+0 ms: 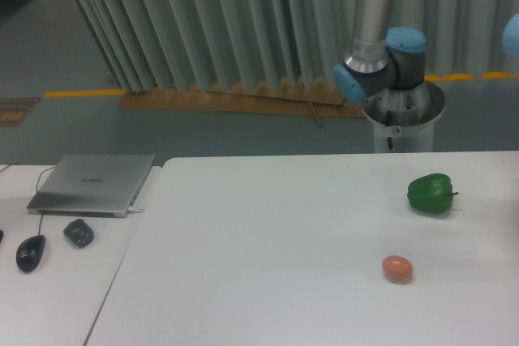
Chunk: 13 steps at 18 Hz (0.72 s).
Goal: Place the red pepper on the table
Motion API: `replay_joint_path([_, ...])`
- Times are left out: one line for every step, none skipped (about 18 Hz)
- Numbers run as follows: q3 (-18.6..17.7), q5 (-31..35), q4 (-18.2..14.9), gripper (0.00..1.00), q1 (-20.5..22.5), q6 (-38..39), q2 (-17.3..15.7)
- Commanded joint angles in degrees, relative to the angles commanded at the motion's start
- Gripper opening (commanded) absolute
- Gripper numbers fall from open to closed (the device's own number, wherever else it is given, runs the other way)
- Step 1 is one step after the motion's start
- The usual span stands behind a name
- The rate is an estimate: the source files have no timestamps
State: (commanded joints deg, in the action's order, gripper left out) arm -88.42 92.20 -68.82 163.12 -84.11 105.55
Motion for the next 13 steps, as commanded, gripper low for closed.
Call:
replay_joint_path([0.2, 0.0, 0.1, 1.0, 0.4, -0.1, 0.2])
replay_joint_path([0.2, 0.0, 0.1, 1.0, 1.0, -0.3, 0.3])
replay_joint_path([0.2, 0.0, 0.1, 1.0, 1.1, -0.4, 0.4])
replay_joint_path([-0.3, 0.0, 0.3, 1.0, 1.3, -0.3, 0.7])
replay_joint_path([-0.2, 0.1, 0.3, 1.0, 1.5, -0.1, 1.5])
replay_joint_path([0.1, 0.1, 0.2, 1.0, 1.6, -0.1, 2.4])
replay_joint_path([0.2, 0.1, 0.1, 1.0, 2.1, -0.2, 2.9])
replay_joint_path([0.4, 0.0, 0.1, 1.0, 2.9, -0.3, 3.3])
replay_joint_path([0.1, -0.1, 0.1, 1.0, 3.1, -0.4, 3.8])
replay_joint_path([0.1, 0.0, 0.1, 1.0, 3.2, 0.0, 4.5])
replay_joint_path([0.2, 0.0, 0.1, 1.0, 3.3, 0.3, 5.2])
replay_joint_path([0.4, 0.1, 0.1, 1.0, 3.5, 0.3, 5.8])
replay_joint_path([0.4, 0.1, 0.1, 1.0, 3.5, 0.4, 5.8])
